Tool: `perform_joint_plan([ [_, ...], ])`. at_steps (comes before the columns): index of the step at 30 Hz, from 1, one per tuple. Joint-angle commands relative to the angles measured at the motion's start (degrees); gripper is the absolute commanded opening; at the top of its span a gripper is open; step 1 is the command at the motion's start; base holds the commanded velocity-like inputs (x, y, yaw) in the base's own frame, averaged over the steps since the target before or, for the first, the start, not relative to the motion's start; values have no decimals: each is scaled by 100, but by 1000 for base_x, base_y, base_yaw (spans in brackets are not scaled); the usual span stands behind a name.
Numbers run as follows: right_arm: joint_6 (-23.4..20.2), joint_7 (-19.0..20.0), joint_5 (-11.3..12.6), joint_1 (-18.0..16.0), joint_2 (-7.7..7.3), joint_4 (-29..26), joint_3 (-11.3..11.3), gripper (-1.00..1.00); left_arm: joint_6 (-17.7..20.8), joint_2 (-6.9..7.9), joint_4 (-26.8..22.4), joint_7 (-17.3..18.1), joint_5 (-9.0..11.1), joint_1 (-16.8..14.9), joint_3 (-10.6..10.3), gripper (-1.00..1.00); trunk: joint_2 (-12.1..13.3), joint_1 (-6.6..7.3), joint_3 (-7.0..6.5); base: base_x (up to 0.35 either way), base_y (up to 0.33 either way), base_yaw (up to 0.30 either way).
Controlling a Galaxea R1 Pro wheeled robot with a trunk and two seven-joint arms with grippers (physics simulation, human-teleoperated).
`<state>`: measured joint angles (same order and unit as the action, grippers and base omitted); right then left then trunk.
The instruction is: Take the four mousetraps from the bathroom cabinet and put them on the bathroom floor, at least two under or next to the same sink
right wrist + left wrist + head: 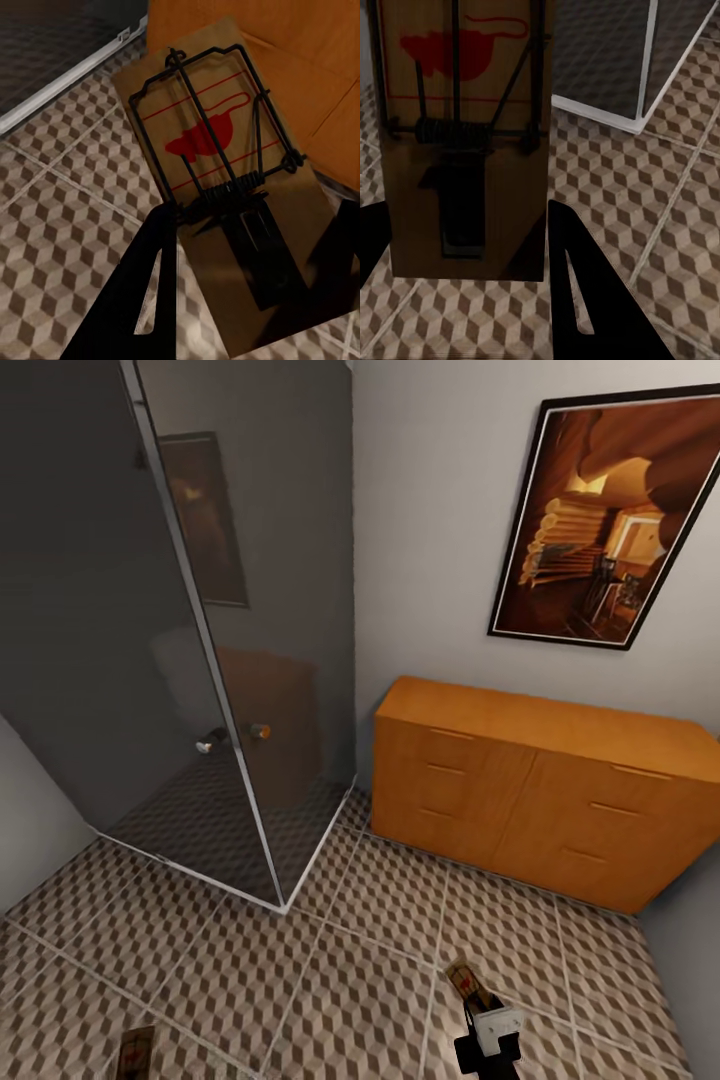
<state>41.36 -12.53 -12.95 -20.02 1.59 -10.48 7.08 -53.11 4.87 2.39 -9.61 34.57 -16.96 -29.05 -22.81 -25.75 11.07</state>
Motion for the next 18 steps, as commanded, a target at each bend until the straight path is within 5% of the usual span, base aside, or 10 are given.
perform_joint_plan([
  [1, 4, -57, -41, -3, -1, 4, 22, -100, -15, -3, 16, -59, -21, -9, -48, -100, -11, -3, 11, 0, 0, 251],
  [18, 4, -57, -50, -2, -1, 4, 25, -100, -15, -3, 16, -59, -21, -9, -49, -100, -11, -3, 11, 0, 0, 251],
])
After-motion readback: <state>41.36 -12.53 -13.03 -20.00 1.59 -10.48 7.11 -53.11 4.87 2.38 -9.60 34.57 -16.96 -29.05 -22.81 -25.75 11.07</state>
